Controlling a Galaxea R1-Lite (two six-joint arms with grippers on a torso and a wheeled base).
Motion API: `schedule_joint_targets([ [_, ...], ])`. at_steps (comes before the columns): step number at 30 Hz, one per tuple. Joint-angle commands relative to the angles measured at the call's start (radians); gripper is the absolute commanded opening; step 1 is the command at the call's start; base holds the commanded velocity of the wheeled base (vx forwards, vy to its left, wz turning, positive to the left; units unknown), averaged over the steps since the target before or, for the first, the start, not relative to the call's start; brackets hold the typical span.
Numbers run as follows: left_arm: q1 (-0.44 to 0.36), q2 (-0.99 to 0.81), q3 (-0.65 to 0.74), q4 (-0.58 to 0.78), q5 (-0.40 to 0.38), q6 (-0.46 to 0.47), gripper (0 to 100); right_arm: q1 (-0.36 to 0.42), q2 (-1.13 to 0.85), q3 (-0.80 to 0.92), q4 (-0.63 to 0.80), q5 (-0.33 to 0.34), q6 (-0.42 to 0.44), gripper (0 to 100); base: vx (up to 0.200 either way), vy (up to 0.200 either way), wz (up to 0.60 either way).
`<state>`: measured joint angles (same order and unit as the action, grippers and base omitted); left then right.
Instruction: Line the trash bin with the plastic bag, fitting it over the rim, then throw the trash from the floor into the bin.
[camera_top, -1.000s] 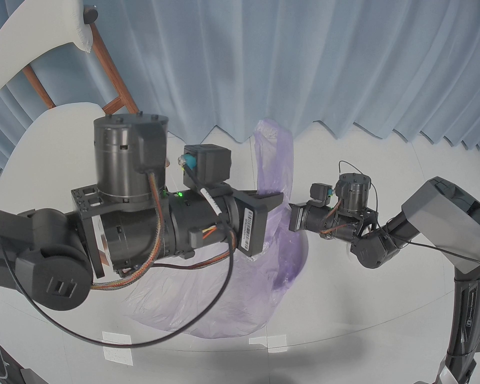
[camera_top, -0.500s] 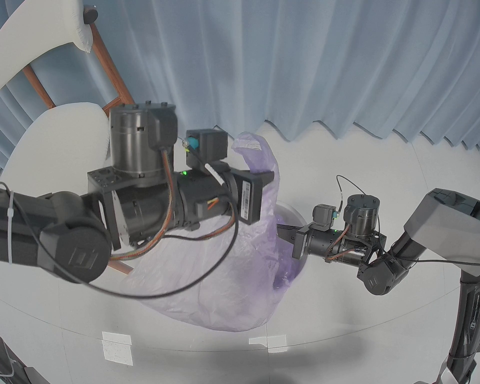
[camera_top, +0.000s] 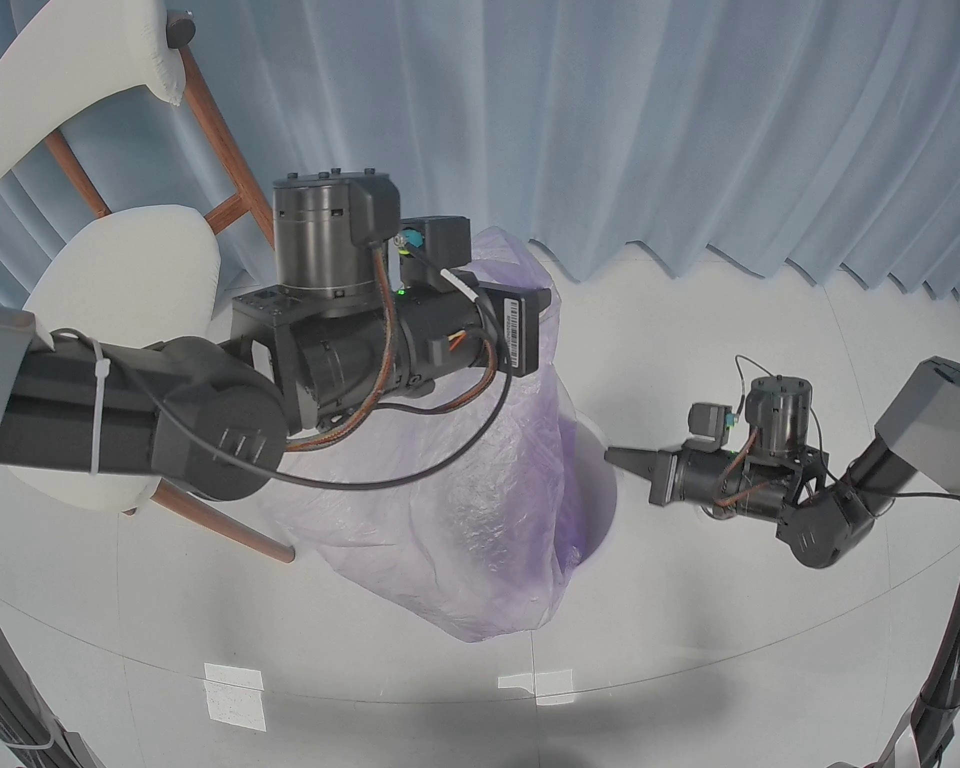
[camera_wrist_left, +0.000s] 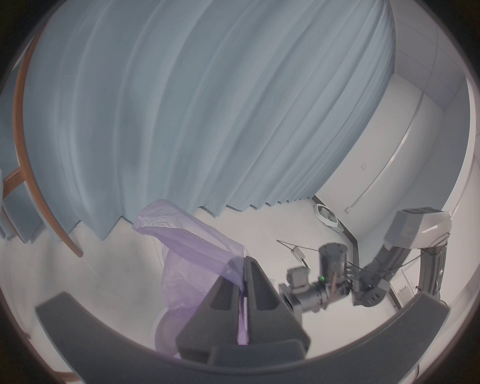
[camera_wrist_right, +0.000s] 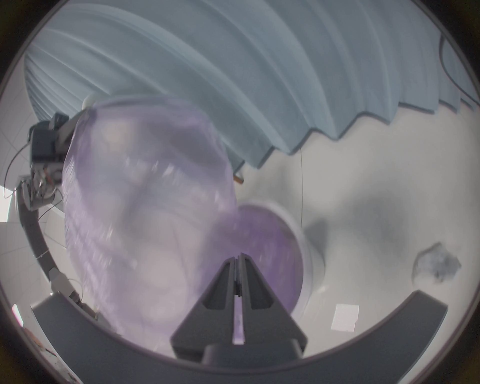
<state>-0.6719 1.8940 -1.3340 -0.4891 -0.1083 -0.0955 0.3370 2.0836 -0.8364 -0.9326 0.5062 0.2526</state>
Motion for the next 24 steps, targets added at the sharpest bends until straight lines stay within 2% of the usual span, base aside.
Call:
schedule_joint_targets([
  [1, -0.043, 0.051, -0.079, 0.004, 0.059, -0.067, 0, 0.091, -0.158, 0.292, 0.003, -0.006, -0.041, 0, 0.000, 0.000, 0.00],
  [7, -0.034, 0.079, -0.120, 0.006, 0.064, -0.067, 0, 0.244, -0.134, 0.461, -0.081, -0.031, -0.062, 0, 0.000, 0.000, 0.00],
  [8, -0.034, 0.079, -0.120, 0.006, 0.064, -0.067, 0, 0.244, -0.134, 0.461, -0.081, -0.031, -0.062, 0, 0.000, 0.000, 0.00],
  [9, -0.032, 0.085, -0.126, 0.006, 0.065, -0.069, 0, 0.303, -0.106, 0.474, -0.095, -0.044, -0.059, 0, 0.000, 0.000, 0.00],
  [10, -0.032, 0.085, -0.126, 0.006, 0.065, -0.069, 0, 0.324, -0.089, 0.473, -0.104, -0.051, -0.058, 0, 0.000, 0.000, 0.00],
  [12, -0.032, 0.085, -0.126, 0.006, 0.065, -0.069, 0, 0.343, -0.070, 0.470, -0.118, -0.057, -0.056, 0, 0.000, 0.000, 0.00],
  [15, -0.032, 0.085, -0.126, 0.006, 0.067, -0.069, 0, 0.407, 0.055, 0.427, -0.244, -0.092, -0.042, 0, 0.000, 0.000, 0.00],
  [16, -0.032, 0.085, -0.126, 0.006, 0.067, -0.069, 0, 0.407, 0.055, 0.427, -0.244, -0.092, -0.042, 0, 0.000, 0.000, 0.00],
  [17, -0.029, 0.085, -0.125, 0.006, 0.067, -0.069, 0, 0.422, 0.115, 0.395, -0.321, -0.124, -0.019, 0, 0.000, 0.000, 0.00],
  [19, -0.028, 0.085, -0.125, 0.006, 0.067, -0.069, 0, 0.425, 0.156, 0.355, -0.367, -0.152, -0.004, 0, 0.000, 0.000, 0.00],
  [21, -0.025, 0.085, -0.122, 0.006, 0.067, -0.069, 0, 0.413, 0.182, 0.313, -0.376, -0.169, -0.003, 0, 0.000, 0.000, 0.00],
  [24, -0.023, 0.085, -0.120, 0.006, 0.067, -0.069, 0, 0.343, 0.200, 0.240, -0.373, -0.204, -0.001, 0, 0.000, 0.000, 0.00],
])
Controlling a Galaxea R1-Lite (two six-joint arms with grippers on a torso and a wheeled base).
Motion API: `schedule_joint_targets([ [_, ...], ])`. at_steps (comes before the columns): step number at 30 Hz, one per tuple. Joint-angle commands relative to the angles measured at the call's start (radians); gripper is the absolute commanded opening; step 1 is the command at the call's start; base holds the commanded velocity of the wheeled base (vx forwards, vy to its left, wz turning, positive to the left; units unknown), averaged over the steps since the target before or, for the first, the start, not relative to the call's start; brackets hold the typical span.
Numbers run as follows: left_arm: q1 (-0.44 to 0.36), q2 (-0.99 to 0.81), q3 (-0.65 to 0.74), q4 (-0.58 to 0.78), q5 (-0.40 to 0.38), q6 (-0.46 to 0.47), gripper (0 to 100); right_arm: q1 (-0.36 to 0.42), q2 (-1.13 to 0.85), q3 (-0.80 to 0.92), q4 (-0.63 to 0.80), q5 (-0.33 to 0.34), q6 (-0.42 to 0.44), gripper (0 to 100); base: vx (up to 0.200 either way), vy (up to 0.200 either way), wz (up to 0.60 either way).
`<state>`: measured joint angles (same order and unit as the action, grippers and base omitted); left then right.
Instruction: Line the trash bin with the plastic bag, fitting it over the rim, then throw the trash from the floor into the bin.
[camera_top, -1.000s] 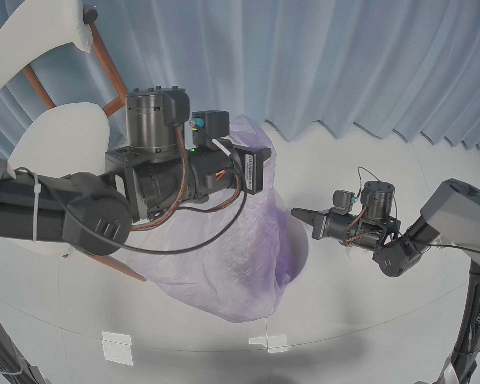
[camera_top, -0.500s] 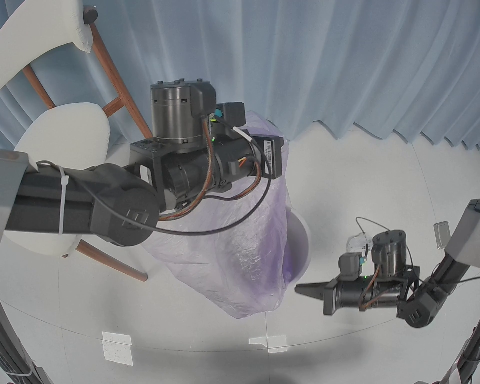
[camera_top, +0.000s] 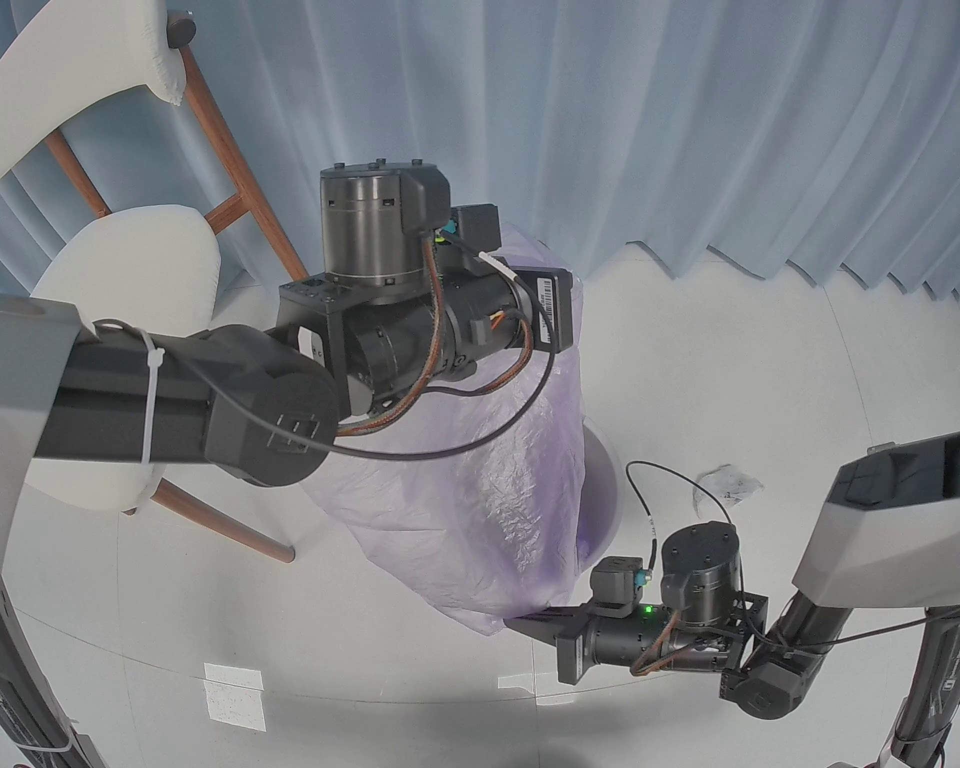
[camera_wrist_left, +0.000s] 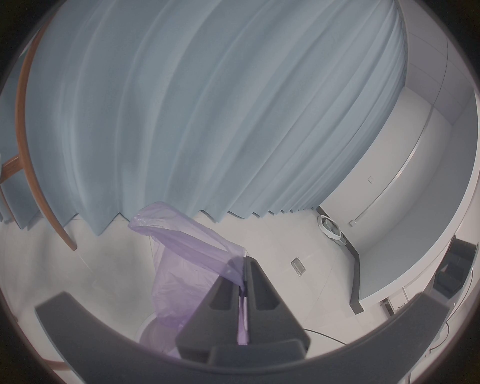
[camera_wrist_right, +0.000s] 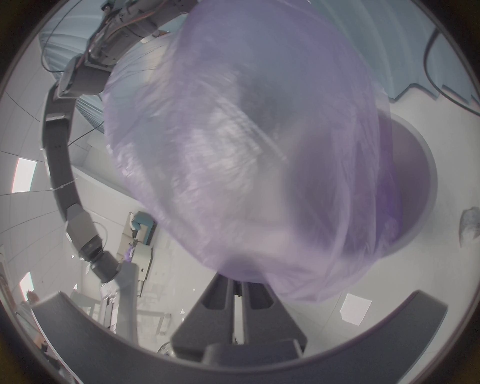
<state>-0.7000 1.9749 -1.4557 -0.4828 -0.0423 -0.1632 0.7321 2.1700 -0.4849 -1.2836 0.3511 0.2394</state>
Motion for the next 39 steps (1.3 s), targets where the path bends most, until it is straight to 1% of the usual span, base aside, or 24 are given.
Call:
schedule_joint_targets([
  [1, 0.005, 0.004, 0.002, 0.000, 0.001, 0.001, 0, -0.077, 0.120, -0.149, -0.019, -0.057, 0.012, 0, 0.000, 0.000, 0.00],
  [5, 0.005, 0.005, 0.009, 0.000, 0.001, 0.004, 0, -0.161, 0.139, -0.293, 0.012, -0.084, 0.011, 0, 0.000, 0.000, 0.00],
  [10, 0.004, 0.007, 0.029, 0.001, 0.001, 0.010, 0, -0.217, 0.123, -0.439, 0.135, -0.109, 0.012, 0, 0.000, 0.000, 0.00],
  [13, -0.004, 0.018, 0.029, 0.015, 0.002, 0.016, 0, -0.209, 0.133, -0.485, 0.181, -0.135, 0.011, 0, 0.000, 0.000, 0.00],
  [16, -0.006, 0.028, 0.029, 0.033, 0.016, 0.037, 0, -0.177, 0.137, -0.494, 0.227, -0.159, 0.011, 0, 0.000, 0.000, 0.00],
  [18, -0.006, 0.041, 0.034, 0.043, 0.036, 0.065, 0, -0.131, 0.131, -0.478, 0.271, -0.169, 0.012, 0, 0.000, 0.000, 0.00],
  [21, -0.006, 0.041, 0.057, 0.046, 0.044, 0.074, 0, -0.082, 0.113, -0.434, 0.294, -0.196, 0.014, 0, 0.000, 0.000, 0.00],
  [24, 0.001, 0.036, 0.101, 0.046, 0.044, 0.083, 0, -0.043, 0.079, -0.357, 0.288, -0.202, 0.028, 0, 0.000, 0.000, 0.00],
  [25, 0.001, 0.036, 0.101, 0.046, 0.044, 0.083, 0, -0.043, 0.079, -0.357, 0.288, -0.202, 0.028, 0, 0.000, 0.000, 0.00],
  [26, 0.008, 0.035, 0.140, 0.044, 0.042, 0.113, 0, -0.019, 0.025, -0.281, 0.288, -0.201, 0.060, 0, 0.000, 0.000, 0.00],
  [29, 0.040, 0.032, 0.178, 0.043, 0.041, 0.177, 0, 0.012, -0.055, -0.178, 0.288, -0.198, 0.107, 0, 0.000, 0.000, 0.00],
  [30, 0.042, 0.032, 0.181, 0.043, 0.041, 0.180, 0, 0.012, -0.058, -0.173, 0.288, -0.198, 0.109, 0, 0.000, 0.000, 0.00],
  [31, 0.056, 0.032, 0.193, 0.043, 0.038, 0.218, 0, 0.013, -0.118, -0.104, 0.283, -0.196, 0.115, 0, 0.000, 0.000, 0.00],
  [35, 0.047, 0.035, 0.199, 0.043, 0.035, 0.225, 0, 0.000, -0.236, -0.009, 0.265, -0.175, 0.132, 0, 0.000, 0.000, 0.00],
  [37, 0.030, 0.039, 0.207, 0.041, 0.033, 0.228, 0, -0.046, -0.352, 0.060, 0.268, -0.150, 0.179, 0, 0.000, 0.000, 0.00],
  [38, 0.030, 0.039, 0.207, 0.041, 0.033, 0.228, 0, -0.046, -0.352, 0.060, 0.268, -0.150, 0.179, 0, 0.000, 0.000, 0.00],
  [39, 0.013, 0.042, 0.213, 0.041, 0.033, 0.229, 0, -0.097, -0.437, 0.095, 0.279, -0.130, 0.209, 0, 0.000, 0.000, 0.00],
])
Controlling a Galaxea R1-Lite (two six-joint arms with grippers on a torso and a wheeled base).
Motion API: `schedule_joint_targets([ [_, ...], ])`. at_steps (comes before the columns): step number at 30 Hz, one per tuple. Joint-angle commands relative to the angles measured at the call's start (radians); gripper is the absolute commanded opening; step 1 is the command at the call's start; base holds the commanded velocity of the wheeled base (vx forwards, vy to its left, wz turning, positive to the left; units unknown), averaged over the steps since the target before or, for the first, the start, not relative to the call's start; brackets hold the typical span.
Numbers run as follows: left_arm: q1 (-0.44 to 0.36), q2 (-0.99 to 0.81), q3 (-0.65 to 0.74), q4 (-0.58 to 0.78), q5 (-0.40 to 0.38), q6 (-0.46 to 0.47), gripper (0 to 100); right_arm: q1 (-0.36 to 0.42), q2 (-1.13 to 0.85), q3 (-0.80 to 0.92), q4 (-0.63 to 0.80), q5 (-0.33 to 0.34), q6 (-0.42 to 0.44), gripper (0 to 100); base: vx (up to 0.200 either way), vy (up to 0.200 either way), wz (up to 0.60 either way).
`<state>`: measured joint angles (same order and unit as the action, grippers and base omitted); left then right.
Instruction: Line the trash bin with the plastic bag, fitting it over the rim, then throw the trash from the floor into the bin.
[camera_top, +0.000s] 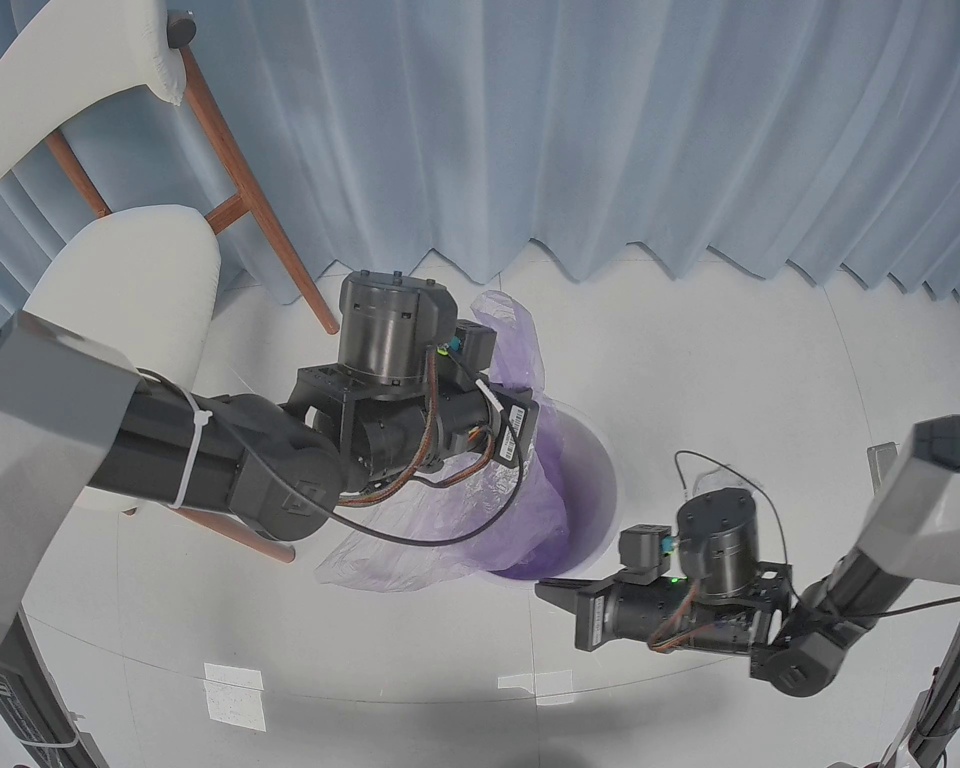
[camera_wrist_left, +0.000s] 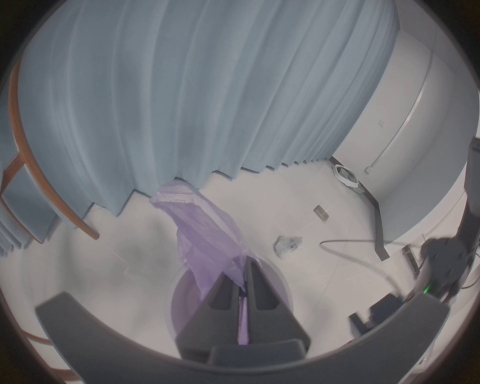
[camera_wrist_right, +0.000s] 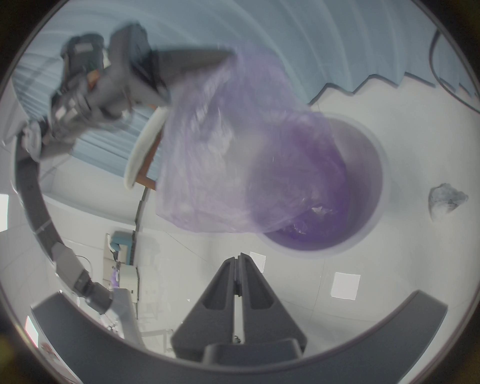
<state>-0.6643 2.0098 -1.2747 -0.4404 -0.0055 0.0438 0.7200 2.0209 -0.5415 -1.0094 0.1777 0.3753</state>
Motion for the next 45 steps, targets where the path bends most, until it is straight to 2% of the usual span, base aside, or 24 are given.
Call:
schedule_joint_targets([
  [1, -0.034, 0.007, 0.038, -0.001, -0.005, 0.022, 0, -0.120, -0.324, 0.164, 0.006, 0.051, 0.083, 0, 0.000, 0.000, 0.00],
  [3, -0.060, 0.003, 0.066, -0.006, -0.005, 0.022, 0, -0.194, -0.373, 0.172, 0.014, 0.051, 0.096, 0, 0.000, 0.000, 0.00],
  [4, -0.061, 0.003, 0.069, -0.006, -0.005, 0.022, 0, -0.200, -0.376, 0.172, 0.014, 0.051, 0.096, 0, 0.000, 0.000, 0.00],
  [6, -0.101, -0.008, 0.143, -0.009, -0.011, 0.037, 0, -0.310, -0.421, 0.163, 0.021, 0.051, 0.100, 0, 0.000, 0.000, 0.00],
  [7, -0.104, -0.009, 0.146, -0.009, -0.011, 0.041, 0, -0.317, -0.422, 0.163, 0.021, 0.051, 0.100, 0, 0.000, 0.000, 0.00],
  [8, -0.121, -0.026, 0.201, -0.011, -0.047, 0.082, 0, -0.383, -0.436, 0.155, 0.021, 0.051, 0.102, 0, 0.000, 0.000, 0.00],
  [9, -0.124, -0.036, 0.229, -0.012, -0.074, 0.119, 0, -0.401, -0.439, 0.152, 0.021, 0.051, 0.105, 0, 0.000, 0.000, 0.00],
  [10, -0.124, -0.037, 0.241, -0.014, -0.087, 0.137, 0, -0.409, -0.439, 0.149, 0.023, 0.051, 0.108, 0, 0.000, 0.000, 0.00],
  [11, -0.124, -0.040, 0.276, -0.021, -0.126, 0.203, 0, -0.410, -0.438, 0.147, 0.028, 0.051, 0.125, 0, 0.000, 0.000, 0.00],
  [12, -0.124, -0.042, 0.290, -0.024, -0.140, 0.231, 0, -0.410, -0.436, 0.147, 0.032, 0.051, 0.131, 0, 0.000, 0.000, 0.00],
  [13, -0.124, -0.042, 0.316, -0.026, -0.162, 0.288, 0, -0.401, -0.436, 0.144, 0.043, 0.051, 0.135, 0, 0.000, 0.000, 0.00],
  [15, -0.126, -0.042, 0.344, -0.024, -0.174, 0.340, 0, -0.373, -0.436, 0.140, 0.055, 0.051, 0.135, 0, 0.000, 0.000, 0.00],
  [21, -0.150, -0.028, 0.348, -0.024, -0.168, 0.343, 0, -0.307, -0.404, 0.127, 0.091, 0.051, 0.137, 0, 0.000, 0.000, 0.00],
  [22, -0.147, -0.022, 0.342, -0.026, -0.165, 0.343, 0, -0.303, -0.393, 0.123, 0.094, 0.048, 0.134, 100, 0.000, 0.000, 0.00],
  [29, -0.141, -0.023, 0.331, -0.026, -0.154, 0.298, 0, -0.284, -0.401, 0.141, 0.173, 0.020, 0.163, 100, 0.000, 0.000, 0.00],
  [34, -0.141, -0.026, 0.331, -0.027, -0.125, 0.268, 0, -0.317, -0.361, 0.100, 0.196, -0.047, 0.185, 100, 0.000, 0.000, 0.00],
  [45, -0.150, -0.034, 0.336, -0.026, -0.123, 0.265, 0, -0.321, -0.264, 0.003, 0.196, -0.052, 0.177, 100, 0.000, 0.000, 0.00],
])
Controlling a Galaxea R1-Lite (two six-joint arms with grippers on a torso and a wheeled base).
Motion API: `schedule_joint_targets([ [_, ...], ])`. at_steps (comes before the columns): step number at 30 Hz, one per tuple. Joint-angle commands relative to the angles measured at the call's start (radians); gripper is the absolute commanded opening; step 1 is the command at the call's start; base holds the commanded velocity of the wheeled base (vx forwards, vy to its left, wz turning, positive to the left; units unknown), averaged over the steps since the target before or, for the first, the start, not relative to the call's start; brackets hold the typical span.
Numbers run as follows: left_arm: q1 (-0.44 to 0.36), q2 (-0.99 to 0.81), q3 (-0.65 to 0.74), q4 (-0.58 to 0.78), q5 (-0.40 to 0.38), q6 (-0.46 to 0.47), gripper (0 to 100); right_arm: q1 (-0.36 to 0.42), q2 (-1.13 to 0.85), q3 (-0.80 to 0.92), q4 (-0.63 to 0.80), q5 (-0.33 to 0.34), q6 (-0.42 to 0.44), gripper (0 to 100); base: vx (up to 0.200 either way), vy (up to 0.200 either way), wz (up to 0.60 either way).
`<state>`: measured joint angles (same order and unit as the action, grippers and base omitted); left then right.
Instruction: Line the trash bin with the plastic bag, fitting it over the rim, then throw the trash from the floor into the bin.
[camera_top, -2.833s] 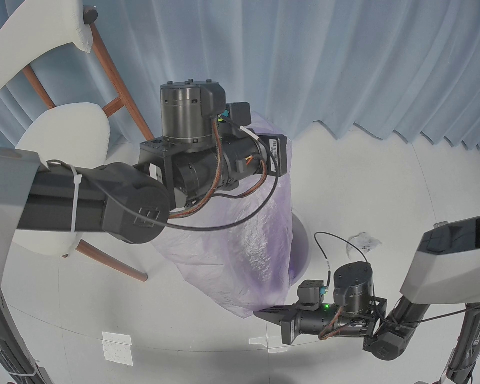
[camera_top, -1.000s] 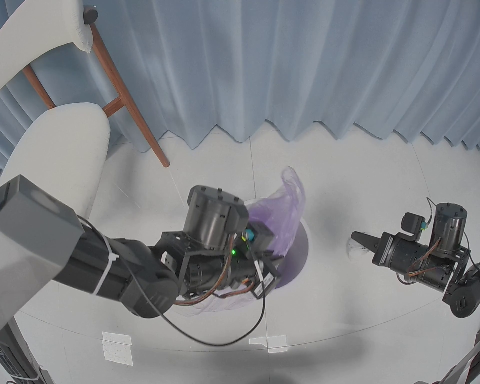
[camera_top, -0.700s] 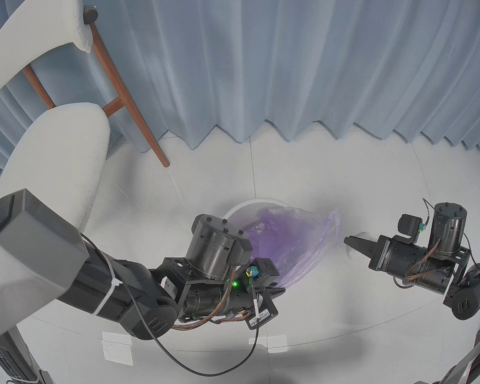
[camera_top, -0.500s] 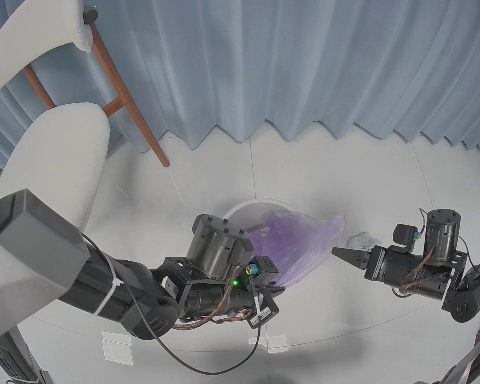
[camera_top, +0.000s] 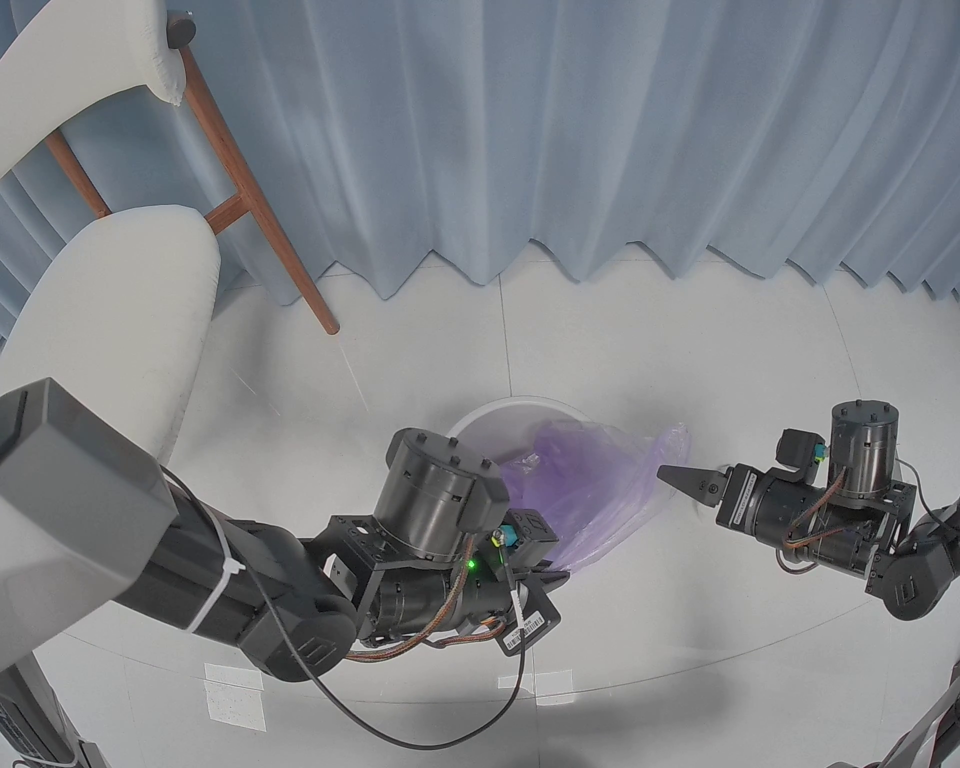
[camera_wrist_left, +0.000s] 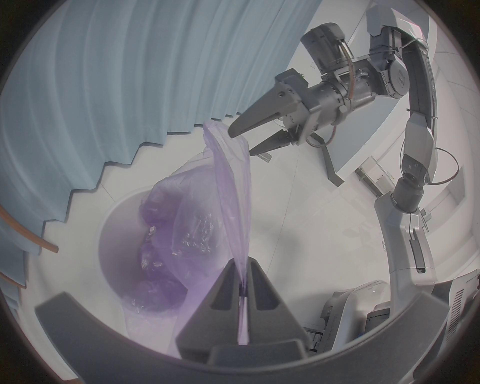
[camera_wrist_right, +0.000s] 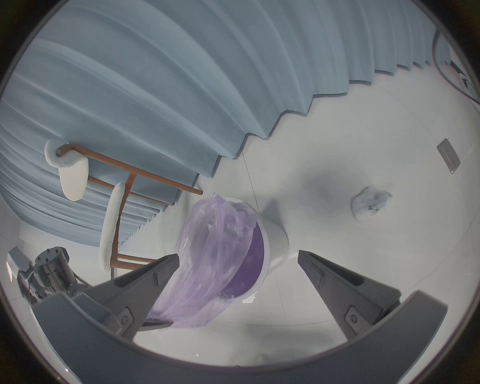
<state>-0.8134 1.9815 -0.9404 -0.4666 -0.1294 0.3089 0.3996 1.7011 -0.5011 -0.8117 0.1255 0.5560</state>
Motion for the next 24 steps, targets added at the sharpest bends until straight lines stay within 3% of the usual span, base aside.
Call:
schedule_joint_targets([
  [1, 0.000, -0.006, 0.002, 0.000, 0.001, -0.001, 0, -0.001, 0.058, -0.040, -0.001, 0.000, -0.004, 100, 0.000, 0.000, 0.00],
  [7, 0.008, -0.009, 0.002, 0.000, 0.020, -0.007, 0, -0.001, 0.097, -0.048, -0.003, -0.049, -0.028, 100, 0.000, 0.000, 0.00],
  [16, 0.005, -0.009, -0.001, 0.000, 0.030, -0.030, 0, 0.015, 0.112, -0.030, 0.002, -0.053, -0.033, 100, 0.000, 0.000, 0.00],
  [24, -0.001, -0.018, 0.002, 0.000, 0.031, -0.044, 0, 0.042, 0.230, -0.120, -0.004, -0.083, -0.031, 100, 0.000, 0.000, 0.00],
])
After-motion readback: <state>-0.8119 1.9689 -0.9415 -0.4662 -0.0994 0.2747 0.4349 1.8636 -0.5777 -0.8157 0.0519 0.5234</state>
